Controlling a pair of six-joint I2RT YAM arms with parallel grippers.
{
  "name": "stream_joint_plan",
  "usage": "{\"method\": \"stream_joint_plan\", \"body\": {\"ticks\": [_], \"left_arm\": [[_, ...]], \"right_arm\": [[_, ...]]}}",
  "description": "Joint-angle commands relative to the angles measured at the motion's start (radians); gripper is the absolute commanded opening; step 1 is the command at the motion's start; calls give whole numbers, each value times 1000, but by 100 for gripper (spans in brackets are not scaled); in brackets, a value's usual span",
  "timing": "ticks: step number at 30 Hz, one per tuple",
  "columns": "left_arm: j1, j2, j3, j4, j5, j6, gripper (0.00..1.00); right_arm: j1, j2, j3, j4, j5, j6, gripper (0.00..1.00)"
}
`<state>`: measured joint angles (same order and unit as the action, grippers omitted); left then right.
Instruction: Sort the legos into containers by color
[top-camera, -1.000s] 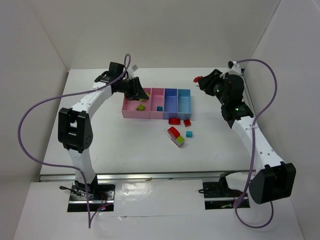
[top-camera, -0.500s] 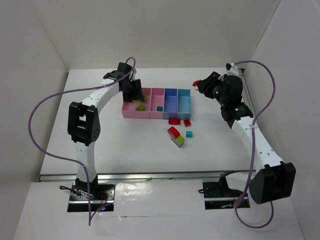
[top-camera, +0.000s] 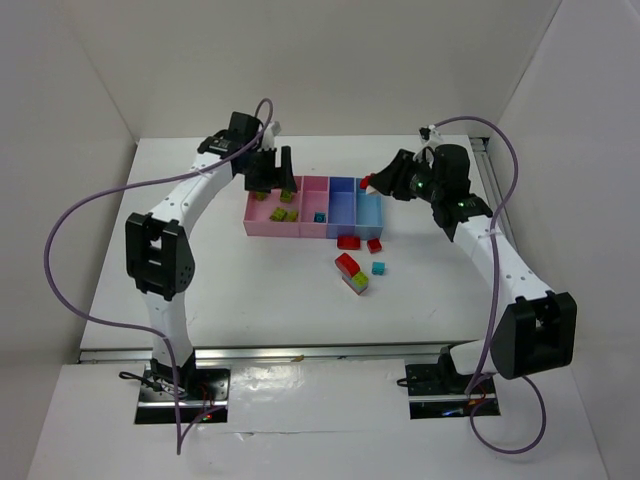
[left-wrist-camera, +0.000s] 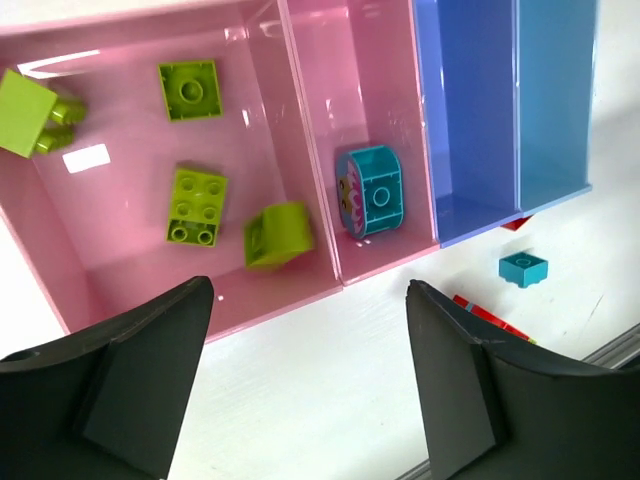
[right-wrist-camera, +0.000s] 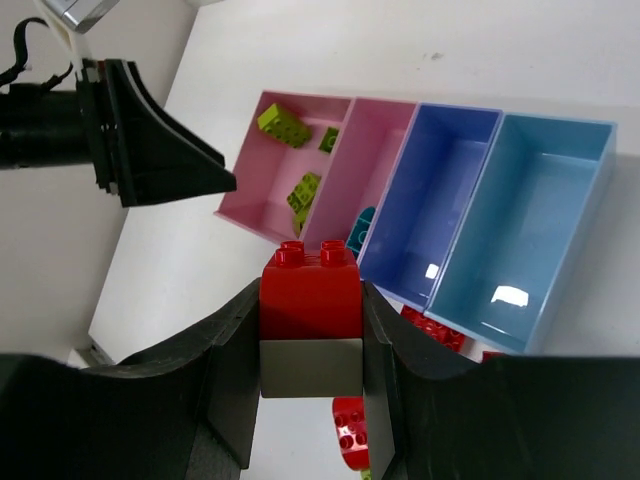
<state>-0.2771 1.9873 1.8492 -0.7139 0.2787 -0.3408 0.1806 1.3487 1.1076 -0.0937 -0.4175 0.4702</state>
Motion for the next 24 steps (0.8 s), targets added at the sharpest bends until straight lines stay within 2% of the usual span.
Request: {"method": "stream_joint_plan", "body": {"ticks": [1, 4, 6, 7, 10, 11, 14, 15, 17, 20, 24], "left_arm": [[4, -19, 27, -15, -4, 22, 89], [4, 2, 36, -15, -13, 10, 94], [4, -7, 45, -15, -1, 10, 89], [4, -21, 45, -3, 14, 10, 82], [15, -85, 22, 60, 173, 42, 82], [24, -99, 7, 80, 309, 51, 82], [47, -130, -19, 177, 561, 51, 87], [61, -145, -51, 217, 744, 30, 90], [61, -156, -109, 360, 955, -22, 92], [23, -174, -154, 514, 1027, -87, 95], [-31, -174, -144, 515, 1027, -78, 98]], "right_arm": [[-4, -13, 40, 23, -83, -16, 0], [-4, -23, 40, 23, -64, -16, 0], [-4, -34, 40, 23, -82, -30, 0], [-4, -34, 40, 14, -93, -30, 0], [-4, -34, 49, 14, -171, -50, 0], [-4, -25, 49, 5, -196, -59, 0], [-26, -16, 49, 31, -338, -59, 0], [-26, -16, 37, 46, -430, -44, 0], [-40, 4, 28, 95, -572, -32, 0], [-49, 44, 38, 114, -694, -22, 0], [-38, 82, 77, 114, -806, -22, 0]]}}
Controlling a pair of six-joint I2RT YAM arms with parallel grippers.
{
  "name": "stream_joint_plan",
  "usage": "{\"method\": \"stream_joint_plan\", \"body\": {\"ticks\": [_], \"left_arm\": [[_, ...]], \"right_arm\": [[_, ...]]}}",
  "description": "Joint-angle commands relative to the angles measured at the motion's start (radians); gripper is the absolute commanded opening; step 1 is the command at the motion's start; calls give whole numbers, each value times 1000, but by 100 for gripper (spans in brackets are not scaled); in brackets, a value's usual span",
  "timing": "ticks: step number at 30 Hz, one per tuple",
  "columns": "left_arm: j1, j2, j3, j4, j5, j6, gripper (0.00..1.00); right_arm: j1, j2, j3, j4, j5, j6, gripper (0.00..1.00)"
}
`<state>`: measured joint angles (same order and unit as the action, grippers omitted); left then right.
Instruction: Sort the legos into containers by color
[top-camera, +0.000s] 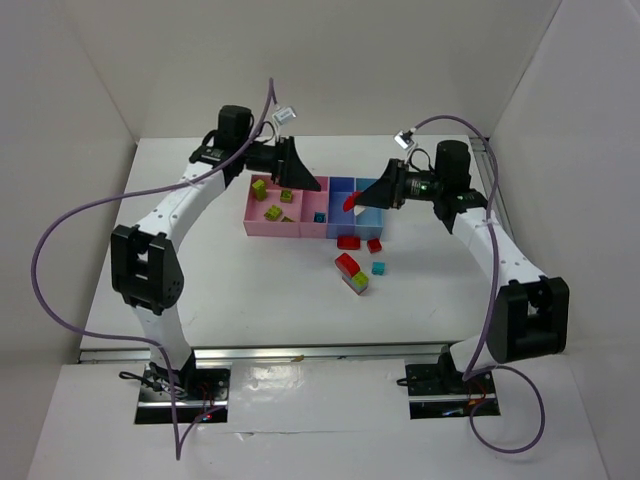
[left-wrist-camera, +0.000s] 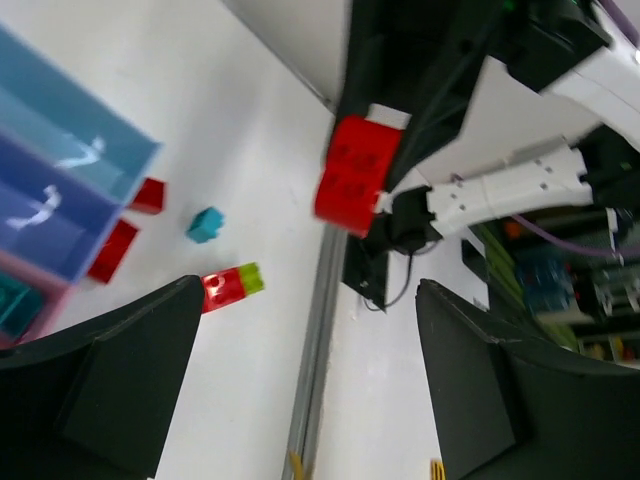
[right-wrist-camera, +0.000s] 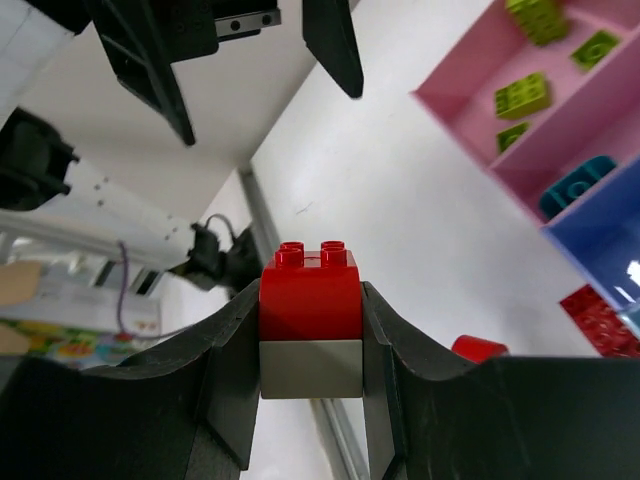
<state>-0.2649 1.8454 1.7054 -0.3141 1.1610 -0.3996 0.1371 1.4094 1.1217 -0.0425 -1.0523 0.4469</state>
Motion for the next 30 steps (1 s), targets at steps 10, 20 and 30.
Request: {"method": "stream_joint_plan", "body": {"ticks": [10, 20, 30], "left_arm": [[-131, 12, 62, 55, 135, 5, 96], [-183, 60, 103, 17, 144, 16, 90], [-192, 80, 125, -37, 144, 39, 76]], "right_arm": [[25, 31, 72, 165, -202, 70, 0], [53, 42, 81, 200, -202, 82, 0], [53, 51, 90, 201, -181, 82, 0]]}}
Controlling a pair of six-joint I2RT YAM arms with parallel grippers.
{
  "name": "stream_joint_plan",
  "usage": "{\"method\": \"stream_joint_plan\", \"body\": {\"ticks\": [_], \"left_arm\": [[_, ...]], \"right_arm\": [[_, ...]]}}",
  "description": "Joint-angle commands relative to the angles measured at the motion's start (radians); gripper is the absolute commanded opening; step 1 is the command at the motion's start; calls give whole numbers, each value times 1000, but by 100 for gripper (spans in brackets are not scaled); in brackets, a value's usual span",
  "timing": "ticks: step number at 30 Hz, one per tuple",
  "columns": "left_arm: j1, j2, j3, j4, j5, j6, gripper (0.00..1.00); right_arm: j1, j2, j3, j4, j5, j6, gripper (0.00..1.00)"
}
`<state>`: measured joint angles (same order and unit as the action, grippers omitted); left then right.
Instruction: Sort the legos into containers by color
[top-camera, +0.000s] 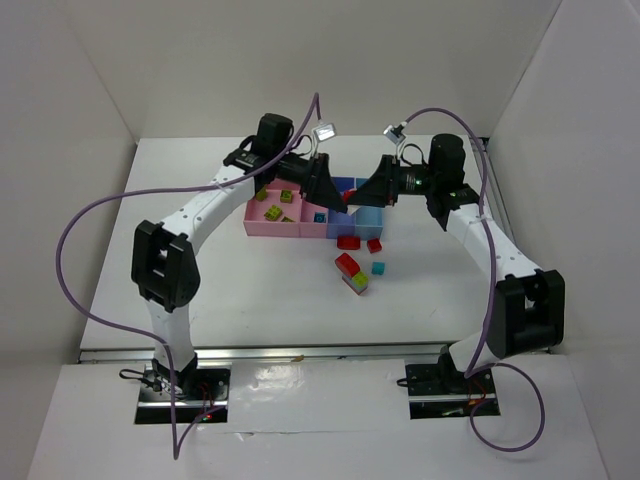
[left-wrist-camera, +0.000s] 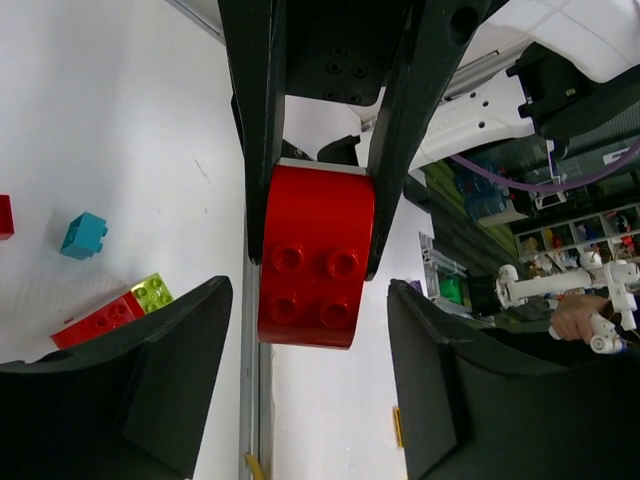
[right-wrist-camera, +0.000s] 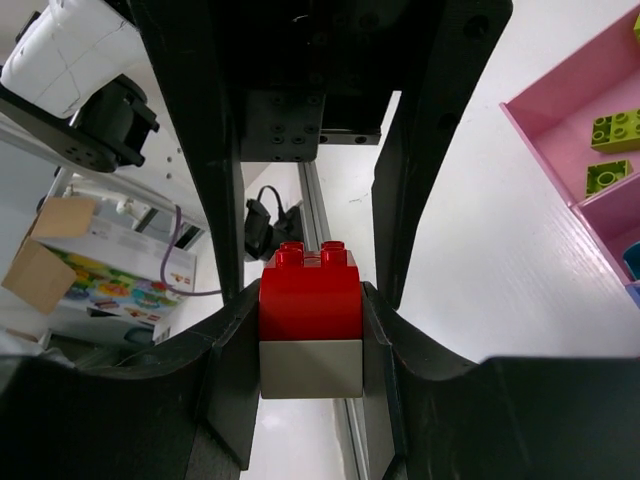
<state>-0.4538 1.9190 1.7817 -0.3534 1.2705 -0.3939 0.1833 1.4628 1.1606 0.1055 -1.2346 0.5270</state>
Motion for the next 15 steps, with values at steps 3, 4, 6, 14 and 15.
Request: {"method": "stream_joint_plan", "body": {"ticks": [3, 4, 6, 14, 15], "left_arm": [[-3, 6, 58, -7, 35, 33, 63], [-3, 6, 58, -7, 44, 33, 59], [-3, 6, 67, -7, 44, 33, 51], [-3, 15, 67, -7, 44, 33, 0], [-3, 15, 67, -7, 44, 33, 0]], "right_arm": [[7, -2, 51, 53, 11, 2, 0], [7, -2, 51, 53, 11, 2, 0], [7, -2, 51, 53, 11, 2, 0], [7, -2, 42, 52, 20, 2, 33], [7, -2, 42, 53, 20, 14, 33]]}}
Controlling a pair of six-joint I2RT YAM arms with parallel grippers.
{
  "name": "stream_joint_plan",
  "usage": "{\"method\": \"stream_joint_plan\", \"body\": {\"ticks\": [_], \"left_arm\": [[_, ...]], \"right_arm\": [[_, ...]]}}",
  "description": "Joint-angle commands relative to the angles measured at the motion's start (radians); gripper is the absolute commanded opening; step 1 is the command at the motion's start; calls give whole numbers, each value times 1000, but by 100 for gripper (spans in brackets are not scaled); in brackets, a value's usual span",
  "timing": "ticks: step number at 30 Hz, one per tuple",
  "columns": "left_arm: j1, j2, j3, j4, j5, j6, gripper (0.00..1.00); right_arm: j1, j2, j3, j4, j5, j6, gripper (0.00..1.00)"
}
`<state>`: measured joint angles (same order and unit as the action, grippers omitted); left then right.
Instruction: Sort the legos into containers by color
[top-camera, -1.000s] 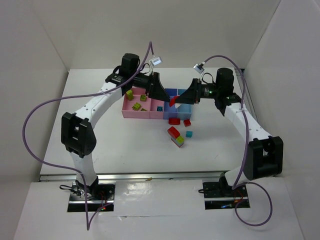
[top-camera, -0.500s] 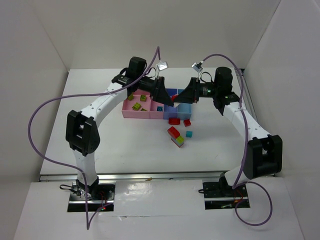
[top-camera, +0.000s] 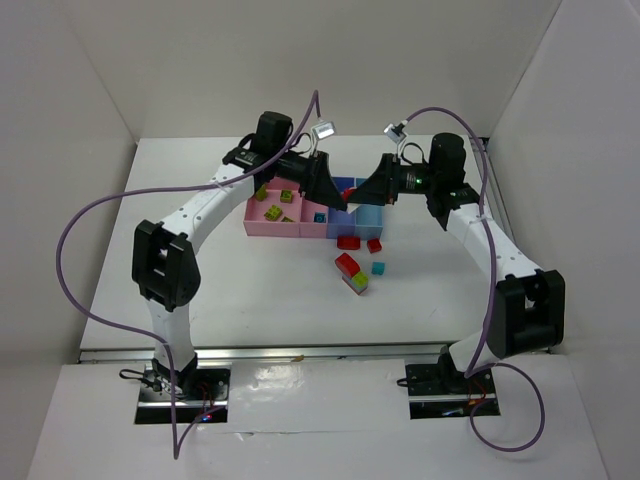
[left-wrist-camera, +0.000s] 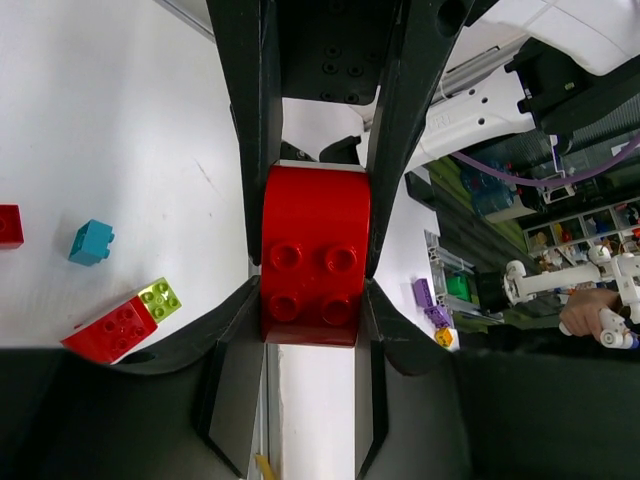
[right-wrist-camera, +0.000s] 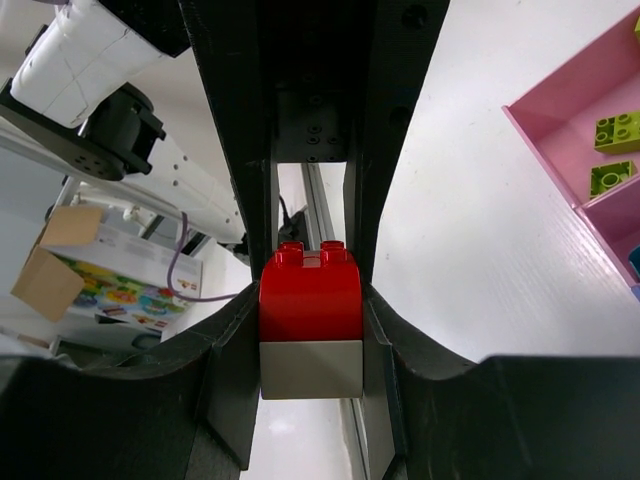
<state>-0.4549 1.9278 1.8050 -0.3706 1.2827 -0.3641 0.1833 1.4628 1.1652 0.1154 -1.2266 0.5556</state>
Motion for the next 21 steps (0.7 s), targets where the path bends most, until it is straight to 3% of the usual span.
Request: {"method": "stream_joint_plan", "body": {"ticks": [1, 6, 8, 19, 21], "left_arm": [[-2, 7, 43, 10, 43, 4, 0], [-2, 7, 43, 10, 43, 4, 0], [7, 7, 43, 10, 43, 4, 0], [38, -12, 24, 38, 23, -16, 0], [47, -21, 24, 65, 23, -26, 0]], "right_arm": [[7, -2, 37, 58, 12, -2, 36], [7, -2, 27, 55, 12, -2, 58], [7, -2, 16, 55, 21, -2, 63], [-11, -21, -24, 46, 21, -2, 65], [-22, -21, -33, 46, 21, -2, 69]]}}
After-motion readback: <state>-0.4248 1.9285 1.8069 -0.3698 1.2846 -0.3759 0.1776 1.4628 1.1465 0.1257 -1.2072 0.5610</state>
